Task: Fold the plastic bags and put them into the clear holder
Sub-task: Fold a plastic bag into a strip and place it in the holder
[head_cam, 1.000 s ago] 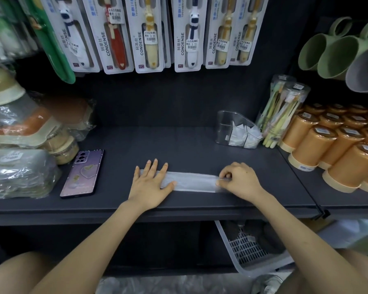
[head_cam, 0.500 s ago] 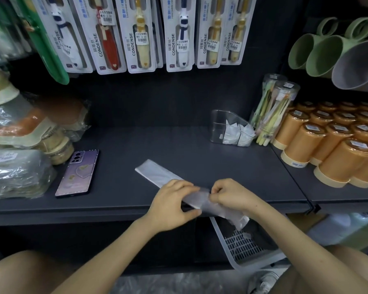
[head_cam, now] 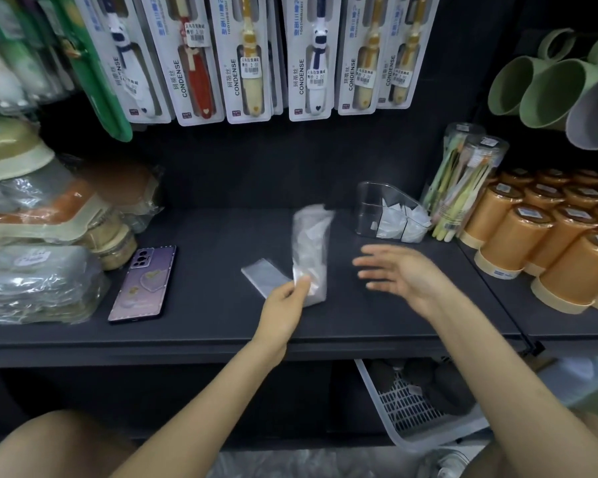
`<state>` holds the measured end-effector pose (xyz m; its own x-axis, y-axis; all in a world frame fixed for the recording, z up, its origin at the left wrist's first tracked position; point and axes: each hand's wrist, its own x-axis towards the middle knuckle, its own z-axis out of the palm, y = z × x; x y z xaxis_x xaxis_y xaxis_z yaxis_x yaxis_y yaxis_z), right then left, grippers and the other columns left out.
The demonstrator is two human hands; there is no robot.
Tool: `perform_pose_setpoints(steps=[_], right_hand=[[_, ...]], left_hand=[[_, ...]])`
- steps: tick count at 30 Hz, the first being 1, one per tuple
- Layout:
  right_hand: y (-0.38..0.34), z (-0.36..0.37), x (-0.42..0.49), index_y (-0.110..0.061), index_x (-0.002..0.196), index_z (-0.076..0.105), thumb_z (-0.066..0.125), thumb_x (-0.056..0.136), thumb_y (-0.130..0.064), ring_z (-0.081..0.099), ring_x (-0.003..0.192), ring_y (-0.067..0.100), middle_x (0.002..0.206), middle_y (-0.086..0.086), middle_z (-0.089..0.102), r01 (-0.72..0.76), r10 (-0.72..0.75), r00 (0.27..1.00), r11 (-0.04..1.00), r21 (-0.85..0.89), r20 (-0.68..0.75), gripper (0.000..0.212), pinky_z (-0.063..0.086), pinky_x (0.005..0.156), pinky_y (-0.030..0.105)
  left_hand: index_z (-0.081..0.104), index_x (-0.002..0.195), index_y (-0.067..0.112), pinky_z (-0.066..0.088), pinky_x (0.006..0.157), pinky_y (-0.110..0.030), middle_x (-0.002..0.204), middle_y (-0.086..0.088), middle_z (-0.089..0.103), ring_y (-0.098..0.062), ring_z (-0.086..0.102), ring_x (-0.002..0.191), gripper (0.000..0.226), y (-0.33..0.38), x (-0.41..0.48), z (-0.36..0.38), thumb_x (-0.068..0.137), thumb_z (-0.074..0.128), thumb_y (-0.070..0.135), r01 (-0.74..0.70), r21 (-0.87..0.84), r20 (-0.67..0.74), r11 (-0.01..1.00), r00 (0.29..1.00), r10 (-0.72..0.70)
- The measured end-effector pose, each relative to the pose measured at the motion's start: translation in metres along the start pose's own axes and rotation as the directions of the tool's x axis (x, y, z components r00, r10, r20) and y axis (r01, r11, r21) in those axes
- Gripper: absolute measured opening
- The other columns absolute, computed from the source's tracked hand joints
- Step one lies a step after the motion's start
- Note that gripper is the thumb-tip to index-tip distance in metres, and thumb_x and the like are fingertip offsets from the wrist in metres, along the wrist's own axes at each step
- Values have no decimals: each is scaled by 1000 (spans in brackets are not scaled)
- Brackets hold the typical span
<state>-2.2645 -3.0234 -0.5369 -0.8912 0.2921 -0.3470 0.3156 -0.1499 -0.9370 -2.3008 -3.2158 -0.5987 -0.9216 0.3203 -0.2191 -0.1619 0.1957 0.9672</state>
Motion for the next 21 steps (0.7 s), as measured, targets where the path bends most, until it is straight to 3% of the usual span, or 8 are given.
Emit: perform_pose_setpoints(steps=[2, 4, 7, 11, 15, 18, 20, 21], right_hand=[[17, 21, 3, -8, 112, 64, 58, 94, -11, 64, 79, 17, 100, 9, 70, -24, 29, 999, 992, -128, 37, 20, 54, 63, 26], [32, 44, 3, -13, 101, 68, 63, 92, -20, 60, 78, 14, 93, 4, 68, -24, 46, 994, 976, -215, 95, 13, 50, 62, 24], [43, 61, 5, -11, 97, 73, 64, 91, -26, 56, 76, 9, 84, -1, 66, 39, -19, 997, 960, -276, 73, 18, 46, 57, 20], [47, 63, 5, -6, 86, 72, 67, 89, -22, 52, 67, 8, 70, -1, 61, 59, -58, 998, 984, -168, 8, 17, 41, 53, 20], [50, 57, 3, -13, 71, 67, 66, 90, -20, 43, 54, 6, 56, -3, 48, 105, -104, 994, 984, -141, 18, 21, 35, 46, 18], [53, 54, 2, -14, 74, 66, 63, 92, -20, 44, 49, 7, 60, 1, 49, 139, -126, 987, 982, -127, 104, 19, 31, 40, 19], [54, 54, 2, -14, 78, 65, 62, 92, -21, 42, 45, 8, 63, 2, 50, 148, -121, 979, 975, -168, 162, 17, 28, 38, 19], [54, 54, 2, -14, 78, 63, 62, 93, -22, 40, 43, 8, 61, 0, 49, 147, -109, 976, 969, -198, 189, 17, 26, 38, 19]], left_hand=[[67, 111, 14, 41, 98, -22, 113, 7, 63, -8, 55, 109, 39, 3, 4, -5, 96, 50, 46, 88, -106, 16, 991, 996, -86], [62, 126, 15, 37, 105, -26, 127, 6, 59, -10, 51, 120, 46, 3, 6, -7, 96, 50, 48, 89, -123, 4, 988, 996, -89], [64, 122, 16, 41, 91, -18, 123, 6, 63, -9, 54, 115, 42, 0, 4, -10, 98, 47, 45, 44, -105, -13, 993, 999, -45], [70, 106, 10, 44, 80, -14, 108, -5, 70, -7, 60, 99, 39, -5, -1, -11, 99, 47, 40, -4, -78, 3, 997, 1000, 4], [69, 92, 30, 41, 68, 0, 93, 21, 68, 15, 59, 86, 21, -3, -5, -12, 99, 49, 33, 0, -103, 49, 995, 999, 5], [68, 96, 33, 42, 76, -2, 94, 25, 68, 18, 57, 93, 18, -2, -8, -15, 99, 51, 30, -13, -120, 79, 993, 997, 23], [70, 107, 19, 45, 91, -15, 107, 11, 70, 2, 59, 106, 22, -2, -8, -19, 97, 53, 31, -25, -105, 92, 994, 995, 35], [69, 102, 12, 45, 90, -20, 106, 3, 70, -6, 61, 104, 24, -2, -7, -22, 96, 55, 31, -25, -105, 103, 994, 994, 36]])
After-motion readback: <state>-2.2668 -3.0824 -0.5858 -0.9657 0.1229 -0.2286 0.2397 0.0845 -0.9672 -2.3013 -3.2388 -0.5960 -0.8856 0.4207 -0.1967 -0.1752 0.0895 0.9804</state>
